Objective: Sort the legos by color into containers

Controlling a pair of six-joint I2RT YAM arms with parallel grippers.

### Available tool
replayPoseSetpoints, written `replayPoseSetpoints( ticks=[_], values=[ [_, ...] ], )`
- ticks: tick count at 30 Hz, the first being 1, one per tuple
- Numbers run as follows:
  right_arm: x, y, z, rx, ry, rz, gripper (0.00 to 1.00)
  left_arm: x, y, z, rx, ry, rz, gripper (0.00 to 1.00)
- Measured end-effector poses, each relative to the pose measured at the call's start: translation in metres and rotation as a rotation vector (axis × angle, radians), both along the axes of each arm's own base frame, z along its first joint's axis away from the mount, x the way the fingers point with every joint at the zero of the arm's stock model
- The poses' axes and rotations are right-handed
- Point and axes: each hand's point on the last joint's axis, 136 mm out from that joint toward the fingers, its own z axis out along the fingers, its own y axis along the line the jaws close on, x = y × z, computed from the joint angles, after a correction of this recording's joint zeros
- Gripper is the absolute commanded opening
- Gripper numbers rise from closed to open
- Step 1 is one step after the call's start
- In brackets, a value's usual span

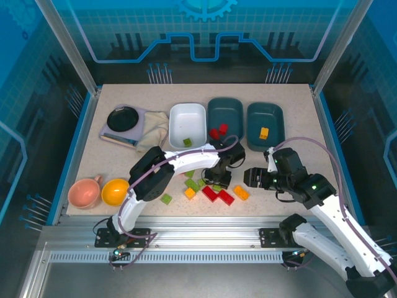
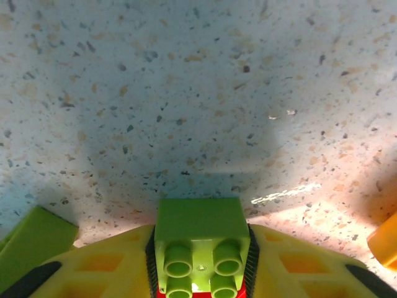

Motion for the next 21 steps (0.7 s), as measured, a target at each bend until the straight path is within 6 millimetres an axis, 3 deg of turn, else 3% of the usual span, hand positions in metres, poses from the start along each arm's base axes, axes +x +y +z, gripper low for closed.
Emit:
replayPoseSetpoints(
  ticks=[5,10,12,17,21],
  values=[
    [0.0,0.003,-0.001,0.007,0.008,0.01,0.72,0.011,-0.001,0.005,0.015,-0.046,0.0,0.33],
    [0.003,0.011,0.004,0.026,-0.015,0.053,0.74,0.037,0.008,0.027,-0.003,-0.105,0.057,0.33],
    [0.006,0.017,0.011,0.038,-0.048,0.084,0.74,0.054,0.021,0.044,-0.026,-0.128,0.12,0.33],
    [0.022,0.041,0.028,0.057,-0.111,0.16,0.74,0.126,0.079,0.096,-0.114,-0.231,0.335,0.33],
    [0.038,0.059,0.031,0.047,-0.112,0.197,0.74,0.176,0.121,0.11,-0.141,-0.29,0.472,0.33]
  ],
)
